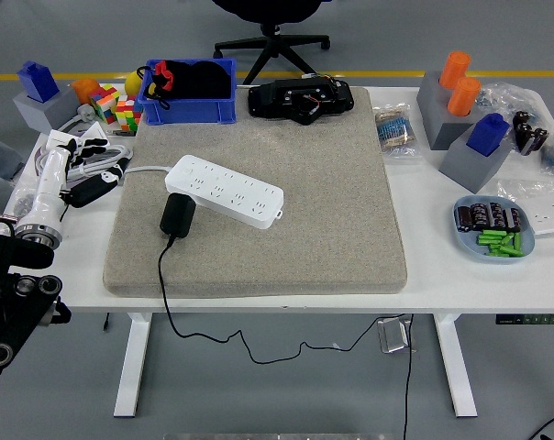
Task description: Press the white button,pick up the black plug,place it near the board,insert it into the board
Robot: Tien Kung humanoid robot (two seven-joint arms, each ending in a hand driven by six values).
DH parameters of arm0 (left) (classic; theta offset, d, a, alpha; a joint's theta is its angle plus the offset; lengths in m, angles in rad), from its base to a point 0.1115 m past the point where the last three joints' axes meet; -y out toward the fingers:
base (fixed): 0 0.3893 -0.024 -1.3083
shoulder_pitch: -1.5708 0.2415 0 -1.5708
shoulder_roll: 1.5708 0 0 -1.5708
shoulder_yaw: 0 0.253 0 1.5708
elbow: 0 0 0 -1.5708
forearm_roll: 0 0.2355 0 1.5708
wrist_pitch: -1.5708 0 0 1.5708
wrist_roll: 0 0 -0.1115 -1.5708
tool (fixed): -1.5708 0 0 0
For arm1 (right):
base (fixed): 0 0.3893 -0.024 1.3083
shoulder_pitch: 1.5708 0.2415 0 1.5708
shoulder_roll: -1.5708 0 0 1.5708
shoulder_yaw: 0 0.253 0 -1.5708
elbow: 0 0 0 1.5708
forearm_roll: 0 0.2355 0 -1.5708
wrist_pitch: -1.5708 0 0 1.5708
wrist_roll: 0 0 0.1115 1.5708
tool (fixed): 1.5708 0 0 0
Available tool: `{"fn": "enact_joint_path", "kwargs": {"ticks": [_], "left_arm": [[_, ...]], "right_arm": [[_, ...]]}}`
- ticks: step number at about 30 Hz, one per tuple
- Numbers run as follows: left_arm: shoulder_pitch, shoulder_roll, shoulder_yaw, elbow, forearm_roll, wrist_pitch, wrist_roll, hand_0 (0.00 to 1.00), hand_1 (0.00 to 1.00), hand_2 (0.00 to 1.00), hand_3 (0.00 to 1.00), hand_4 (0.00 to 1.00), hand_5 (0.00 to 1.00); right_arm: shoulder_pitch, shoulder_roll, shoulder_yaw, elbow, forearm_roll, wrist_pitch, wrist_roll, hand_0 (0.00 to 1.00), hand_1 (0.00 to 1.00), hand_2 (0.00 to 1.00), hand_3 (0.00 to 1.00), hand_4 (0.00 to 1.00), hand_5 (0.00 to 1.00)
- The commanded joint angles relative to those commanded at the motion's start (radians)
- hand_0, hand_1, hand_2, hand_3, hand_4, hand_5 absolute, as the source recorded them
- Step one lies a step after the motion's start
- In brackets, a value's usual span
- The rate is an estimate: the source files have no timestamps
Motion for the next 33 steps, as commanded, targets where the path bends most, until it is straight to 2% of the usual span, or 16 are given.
{"fn": "enact_joint_path", "kwargs": {"ticks": [6, 7, 12, 13, 17, 18, 23, 24, 30, 31, 33], "left_arm": [[-0.062, 0.028, 0.060, 0.038, 0.009, -0.049, 0.034, 0.837, 0.814, 0.729, 0.710, 0.805, 0.362], [-0.078, 0.035, 0.077, 0.045, 0.008, -0.061, 0.044, 0.391, 0.620, 0.636, 0.731, 0.750, 0.084], [-0.149, 0.065, 0.159, 0.079, 0.006, -0.104, 0.082, 0.391, 0.620, 0.636, 0.731, 0.750, 0.084], [-0.163, 0.070, 0.176, 0.085, 0.002, -0.111, 0.088, 0.187, 0.359, 0.409, 0.740, 0.429, 0.002], [-0.223, 0.089, 0.252, 0.117, 0.005, -0.129, 0.113, 0.187, 0.359, 0.409, 0.740, 0.429, 0.002], [-0.243, 0.093, 0.278, 0.129, 0.004, -0.129, 0.117, 0.098, 0.206, 0.230, 0.750, 0.035, 0.002], [-0.313, 0.102, 0.377, 0.178, -0.009, -0.132, 0.129, 0.098, 0.206, 0.230, 0.750, 0.035, 0.002], [-0.328, 0.103, 0.397, 0.188, -0.020, -0.131, 0.126, 0.040, 0.104, 0.128, 0.702, 0.002, 0.002], [-0.374, 0.096, 0.461, 0.230, -0.053, -0.149, 0.139, 0.040, 0.104, 0.128, 0.702, 0.002, 0.002], [-0.381, 0.095, 0.474, 0.236, -0.061, -0.153, 0.141, 0.004, 0.023, 0.102, 0.692, 0.002, 0.002], [-0.396, 0.091, 0.499, 0.246, -0.073, -0.159, 0.145, 0.004, 0.023, 0.102, 0.692, 0.002, 0.002]], "right_arm": [[0.004, -0.001, -0.012, 0.001, 0.017, -0.015, -0.002, 0.998, 0.949, 0.954, 0.985, 0.998, 0.842], [0.004, -0.002, -0.015, 0.002, 0.021, -0.018, -0.001, 0.942, 0.911, 0.929, 0.927, 0.998, 0.804], [0.008, -0.006, -0.018, 0.001, 0.029, -0.030, 0.000, 0.942, 0.911, 0.929, 0.927, 0.998, 0.804], [0.009, -0.007, -0.019, 0.001, 0.031, -0.032, -0.001, 0.896, 0.884, 0.916, 0.907, 0.972, 0.766], [0.012, -0.010, -0.018, 0.000, 0.023, -0.058, -0.005, 0.896, 0.884, 0.916, 0.907, 0.972, 0.766], [0.013, -0.010, -0.016, -0.001, 0.017, -0.065, -0.007, 0.865, 0.859, 0.911, 0.882, 0.914, 0.711], [0.017, -0.014, -0.021, 0.001, 0.025, -0.071, -0.012, 0.865, 0.859, 0.911, 0.882, 0.914, 0.711], [0.018, -0.015, -0.024, 0.001, 0.028, -0.071, -0.013, 0.861, 0.852, 0.906, 0.867, 0.902, 0.704], [0.023, -0.018, -0.040, 0.002, 0.042, -0.071, -0.014, 0.861, 0.852, 0.906, 0.867, 0.902, 0.704], [0.024, -0.019, -0.042, 0.002, 0.043, -0.071, -0.014, 0.858, 0.850, 0.902, 0.862, 0.901, 0.703], [0.024, -0.020, -0.046, 0.001, 0.046, -0.071, -0.014, 0.858, 0.850, 0.902, 0.862, 0.901, 0.703]]}}
